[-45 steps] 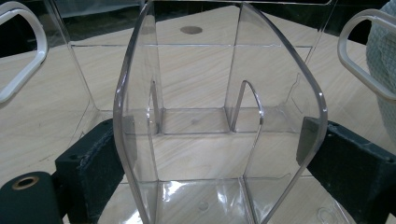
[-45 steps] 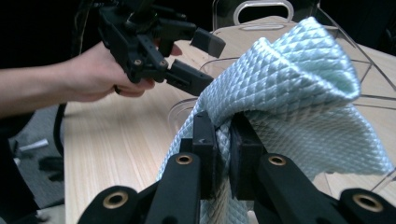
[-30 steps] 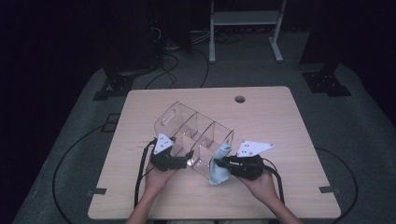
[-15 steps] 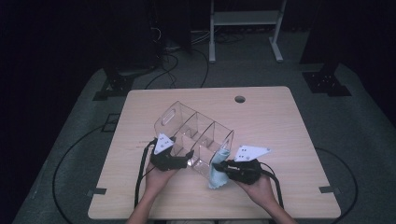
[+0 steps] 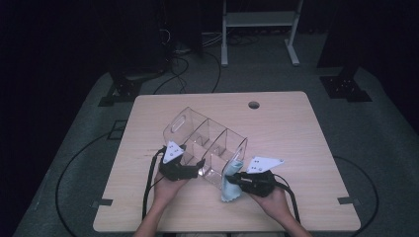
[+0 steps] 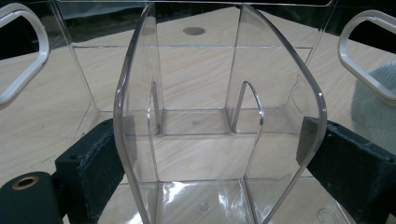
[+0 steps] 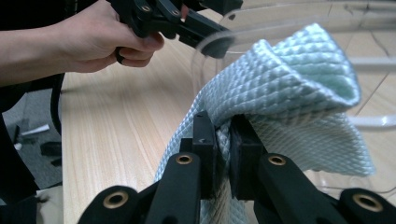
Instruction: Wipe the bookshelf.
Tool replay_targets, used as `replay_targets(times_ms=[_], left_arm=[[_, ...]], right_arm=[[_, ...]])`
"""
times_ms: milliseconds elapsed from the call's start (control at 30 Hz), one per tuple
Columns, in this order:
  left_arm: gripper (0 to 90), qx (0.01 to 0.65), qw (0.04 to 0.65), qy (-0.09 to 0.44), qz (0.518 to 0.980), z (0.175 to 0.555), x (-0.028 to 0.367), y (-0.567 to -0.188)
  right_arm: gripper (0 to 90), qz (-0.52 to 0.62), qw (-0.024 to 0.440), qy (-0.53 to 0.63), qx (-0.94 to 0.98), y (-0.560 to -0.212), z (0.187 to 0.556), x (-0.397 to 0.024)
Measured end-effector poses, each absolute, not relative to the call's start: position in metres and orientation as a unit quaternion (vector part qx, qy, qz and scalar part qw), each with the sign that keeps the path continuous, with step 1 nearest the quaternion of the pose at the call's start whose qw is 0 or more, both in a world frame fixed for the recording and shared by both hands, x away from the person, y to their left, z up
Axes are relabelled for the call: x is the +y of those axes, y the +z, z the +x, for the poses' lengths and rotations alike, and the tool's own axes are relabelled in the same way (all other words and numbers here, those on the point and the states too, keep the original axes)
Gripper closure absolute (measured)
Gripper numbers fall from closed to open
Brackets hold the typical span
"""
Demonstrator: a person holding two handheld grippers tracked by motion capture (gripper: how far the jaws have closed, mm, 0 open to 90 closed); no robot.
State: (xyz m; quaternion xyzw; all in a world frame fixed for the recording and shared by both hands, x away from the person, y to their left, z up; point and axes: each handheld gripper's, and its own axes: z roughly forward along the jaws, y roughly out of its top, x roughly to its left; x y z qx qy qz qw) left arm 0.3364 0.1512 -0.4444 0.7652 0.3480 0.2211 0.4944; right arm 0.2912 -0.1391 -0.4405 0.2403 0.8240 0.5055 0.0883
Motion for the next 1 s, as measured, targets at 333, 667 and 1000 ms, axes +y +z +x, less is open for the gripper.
replay_targets(times_ms=[333, 667, 1000], left_arm=[[8.3, 0.35, 0.494, 0.218, 0.765, 0.336, 0.152, -0.444], [8.2, 0.346, 0.493, 0.217, 0.768, 0.335, 0.153, -0.444], [8.4, 0.346, 0.494, 0.216, 0.768, 0.335, 0.154, -0.444]], right_arm=[[82.7, 0.252, 0.078, 0.482, 0.835, -0.458, 0.298, -0.139], [82.6, 0.295, 0.072, 0.49, 0.818, -0.464, 0.316, -0.159], [82.6, 0.324, 0.096, 0.47, 0.815, -0.474, 0.335, -0.169]])
